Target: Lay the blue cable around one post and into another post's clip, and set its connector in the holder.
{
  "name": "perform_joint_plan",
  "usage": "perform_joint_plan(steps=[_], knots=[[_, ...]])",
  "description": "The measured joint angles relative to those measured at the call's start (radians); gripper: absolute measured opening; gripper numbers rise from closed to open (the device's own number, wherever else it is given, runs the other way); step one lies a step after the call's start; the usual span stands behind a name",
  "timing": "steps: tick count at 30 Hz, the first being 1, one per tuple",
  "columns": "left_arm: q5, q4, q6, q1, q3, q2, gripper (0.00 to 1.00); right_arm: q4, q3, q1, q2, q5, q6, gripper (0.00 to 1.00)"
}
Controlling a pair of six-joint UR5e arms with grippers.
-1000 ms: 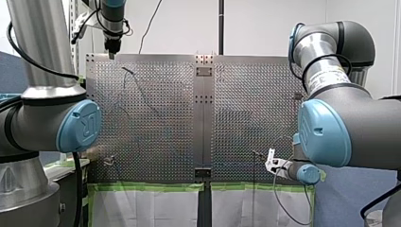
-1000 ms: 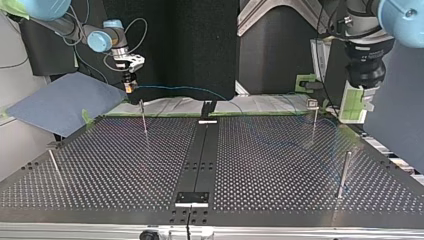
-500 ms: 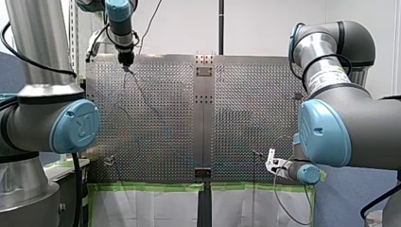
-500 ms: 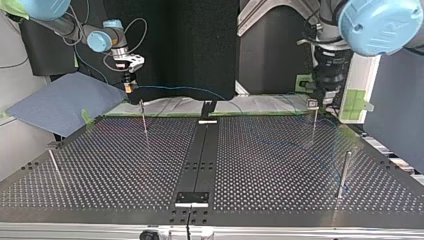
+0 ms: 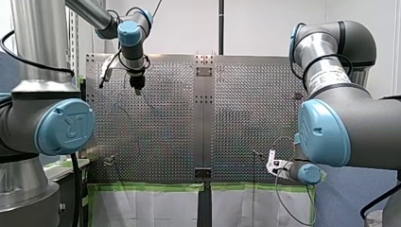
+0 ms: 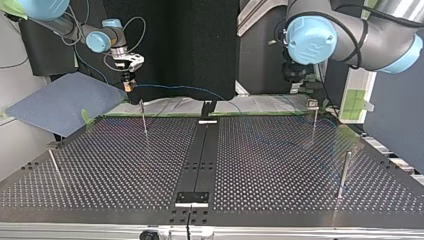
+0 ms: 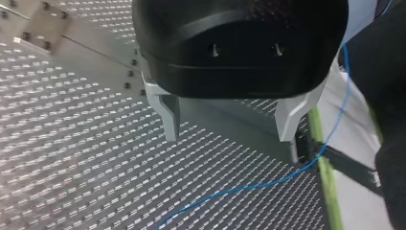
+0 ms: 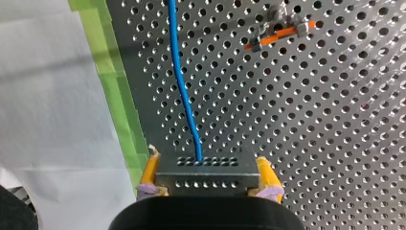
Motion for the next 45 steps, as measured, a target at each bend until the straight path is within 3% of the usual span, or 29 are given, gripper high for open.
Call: perform_joint_plan(steps=[9, 16, 20, 27, 37, 45], knots=[[0.053, 0.077, -0.011, -0.078, -0.031, -0.077, 1.00, -0.003, 0.000, -0.007, 0.000, 0.000, -0.004, 0.00], [0.026, 0.140, -0.026, -0.141, -0.024, -0.141, 1.00, 0.010, 0.000, -0.012, 0.000, -0.015, 0.008, 0.00], [0.015, 0.175, -0.052, -0.175, 0.001, -0.175, 1.00, 0.033, 0.000, -0.017, 0.000, -0.012, -0.004, 0.00], [-0.023, 0.242, -0.076, -0.242, 0.066, -0.242, 1.00, 0.030, 0.000, -0.033, 0.000, -0.005, -0.002, 0.00], [-0.019, 0.332, -0.146, -0.333, 0.157, -0.333, 1.00, -0.010, 0.000, -0.047, 0.000, -0.008, -0.006, 0.00], [-0.021, 0.404, -0.166, -0.404, 0.228, -0.404, 1.00, -0.013, 0.000, -0.047, 0.000, -0.026, -0.018, 0.00]])
